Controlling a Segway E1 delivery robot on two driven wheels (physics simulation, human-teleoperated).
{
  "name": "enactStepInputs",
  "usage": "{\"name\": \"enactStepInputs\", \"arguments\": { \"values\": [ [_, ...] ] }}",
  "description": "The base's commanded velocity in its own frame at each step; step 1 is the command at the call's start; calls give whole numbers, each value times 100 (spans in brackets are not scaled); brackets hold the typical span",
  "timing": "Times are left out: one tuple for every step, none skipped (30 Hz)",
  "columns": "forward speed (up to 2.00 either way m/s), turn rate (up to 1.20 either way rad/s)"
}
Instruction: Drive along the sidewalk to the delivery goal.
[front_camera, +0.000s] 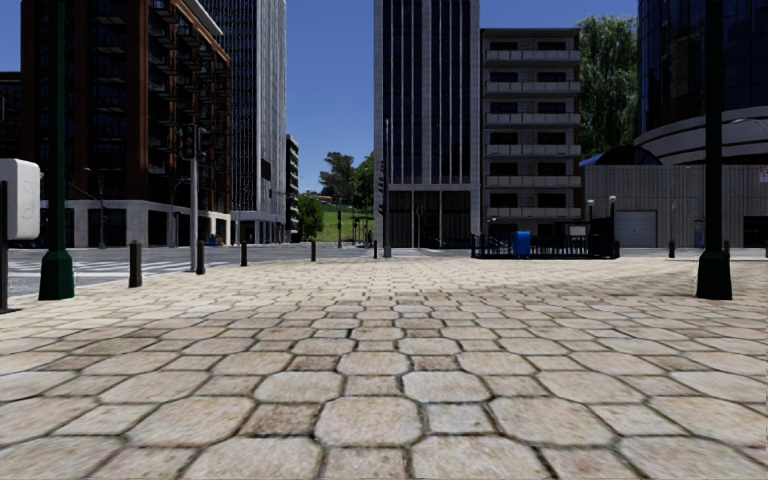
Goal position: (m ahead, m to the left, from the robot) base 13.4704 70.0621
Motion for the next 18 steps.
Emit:
{"name": "enactStepInputs", "arguments": {
  "values": [
    [200, 0],
    [200, 0],
    [200, 0],
    [200, 0],
    [200, 0],
    [200, 0],
    [200, 0],
    [200, 0],
    [200, 0],
    [200, 0],
    [200, 0],
    [200, 0],
    [200, 0],
    [200, 0],
    [200, 0],
    [200, 0],
    [200, 0],
    [200, 0]
  ]
}}
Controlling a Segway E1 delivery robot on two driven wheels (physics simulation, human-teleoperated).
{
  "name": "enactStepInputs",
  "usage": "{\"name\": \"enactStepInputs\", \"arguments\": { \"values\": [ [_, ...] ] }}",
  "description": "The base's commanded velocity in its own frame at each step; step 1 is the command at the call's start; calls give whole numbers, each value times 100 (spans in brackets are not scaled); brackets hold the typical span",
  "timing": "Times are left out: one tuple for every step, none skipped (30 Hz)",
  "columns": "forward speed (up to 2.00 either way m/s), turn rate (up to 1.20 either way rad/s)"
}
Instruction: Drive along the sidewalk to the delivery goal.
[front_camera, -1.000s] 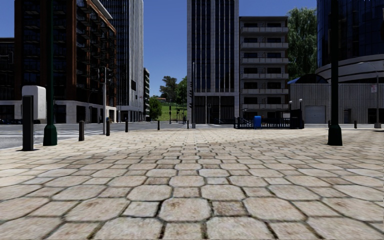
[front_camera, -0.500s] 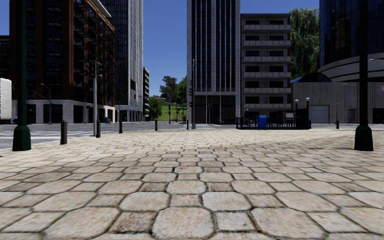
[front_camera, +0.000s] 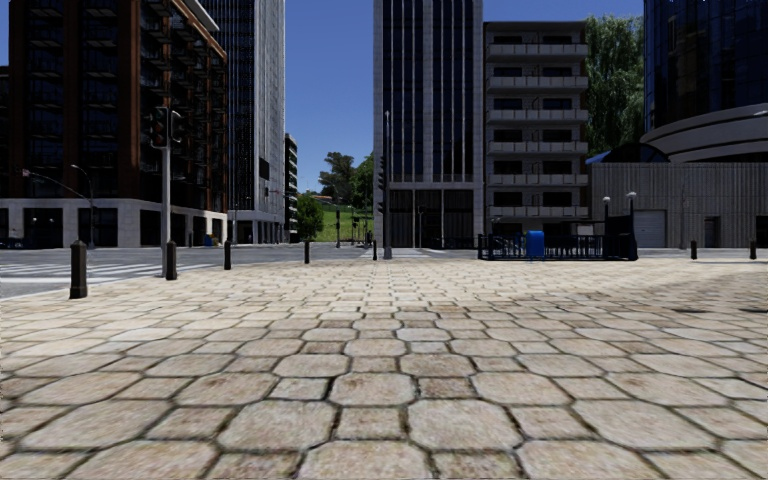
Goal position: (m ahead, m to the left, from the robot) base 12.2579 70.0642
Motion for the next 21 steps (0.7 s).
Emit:
{"name": "enactStepInputs", "arguments": {
  "values": [
    [200, 0],
    [200, 0],
    [200, 0],
    [200, 0],
    [200, 0],
    [200, 0],
    [200, 0],
    [200, 0],
    [200, 0],
    [200, 0],
    [200, 0],
    [200, 0],
    [200, 0],
    [200, 0],
    [200, 0],
    [200, 0],
    [200, 0],
    [200, 0],
    [200, 0],
    [200, 0],
    [200, 0]
  ]
}}
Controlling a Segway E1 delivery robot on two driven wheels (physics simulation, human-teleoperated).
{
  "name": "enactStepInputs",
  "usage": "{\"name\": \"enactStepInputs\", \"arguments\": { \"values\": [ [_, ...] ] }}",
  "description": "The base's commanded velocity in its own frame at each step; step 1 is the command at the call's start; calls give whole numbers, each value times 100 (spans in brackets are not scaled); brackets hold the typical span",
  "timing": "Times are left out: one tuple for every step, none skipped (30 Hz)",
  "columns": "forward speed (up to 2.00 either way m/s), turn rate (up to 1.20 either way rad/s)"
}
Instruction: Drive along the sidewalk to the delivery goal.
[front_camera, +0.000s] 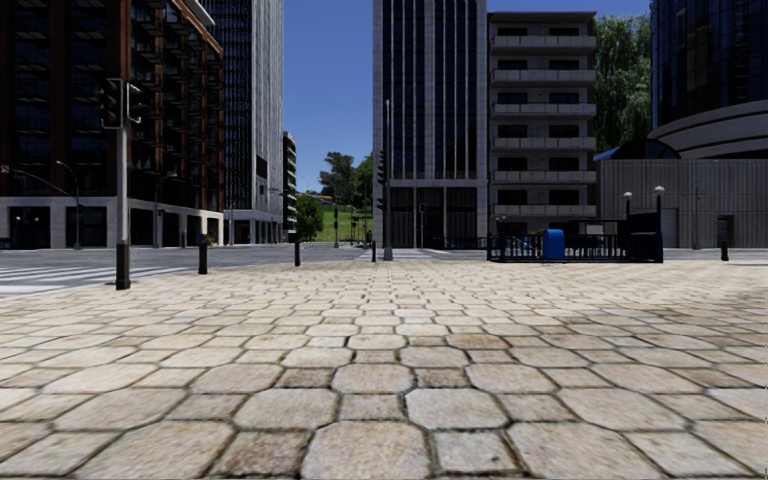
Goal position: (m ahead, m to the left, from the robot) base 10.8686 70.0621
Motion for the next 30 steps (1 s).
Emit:
{"name": "enactStepInputs", "arguments": {
  "values": [
    [200, 0],
    [200, 0],
    [200, 0],
    [200, 0],
    [200, 0],
    [200, 0],
    [200, 0],
    [200, 0],
    [200, 0],
    [200, 0],
    [200, 0],
    [200, 0],
    [200, 0],
    [200, 0],
    [200, 0],
    [200, 0],
    [200, 0],
    [200, 0],
    [200, 0],
    [200, 0],
    [200, 0],
    [200, 0],
    [200, 0],
    [200, 0],
    [200, 0],
    [200, 0],
    [200, 0],
    [200, 0],
    [200, 0],
    [200, 0]
  ]
}}
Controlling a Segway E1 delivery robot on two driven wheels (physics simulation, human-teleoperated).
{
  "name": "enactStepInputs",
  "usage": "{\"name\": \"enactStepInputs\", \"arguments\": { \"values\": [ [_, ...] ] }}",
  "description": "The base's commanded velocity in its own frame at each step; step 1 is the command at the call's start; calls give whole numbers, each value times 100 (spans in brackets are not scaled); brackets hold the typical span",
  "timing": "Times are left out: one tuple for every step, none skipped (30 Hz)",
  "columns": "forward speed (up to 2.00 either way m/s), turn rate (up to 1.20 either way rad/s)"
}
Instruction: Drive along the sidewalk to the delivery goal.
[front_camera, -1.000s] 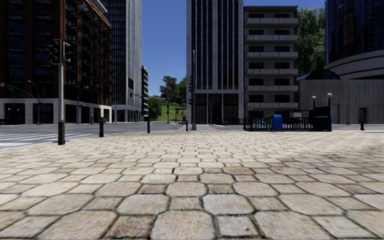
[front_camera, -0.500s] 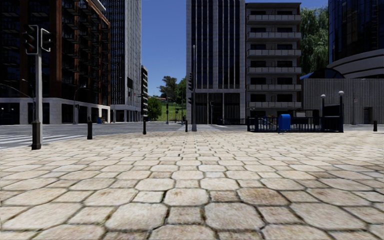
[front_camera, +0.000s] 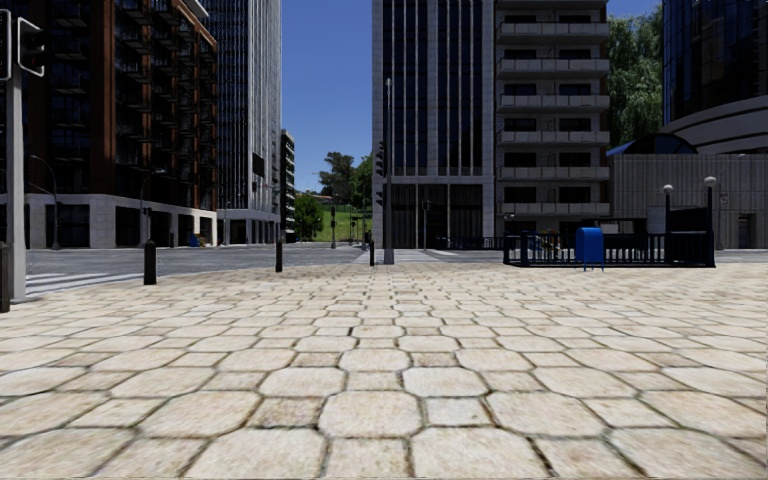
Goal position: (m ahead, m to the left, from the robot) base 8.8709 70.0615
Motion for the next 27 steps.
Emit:
{"name": "enactStepInputs", "arguments": {
  "values": [
    [200, 0],
    [200, 0],
    [200, 0],
    [200, 0],
    [200, 0],
    [200, 0],
    [200, 0],
    [200, 0],
    [200, 0],
    [200, 0],
    [200, 0],
    [200, 0],
    [200, 0],
    [200, 0],
    [200, 0],
    [200, 0],
    [200, 0],
    [200, 0],
    [200, 0],
    [200, 0],
    [200, 0],
    [200, 0],
    [200, 0],
    [200, 0],
    [200, 0],
    [200, 0],
    [200, 0]
  ]
}}
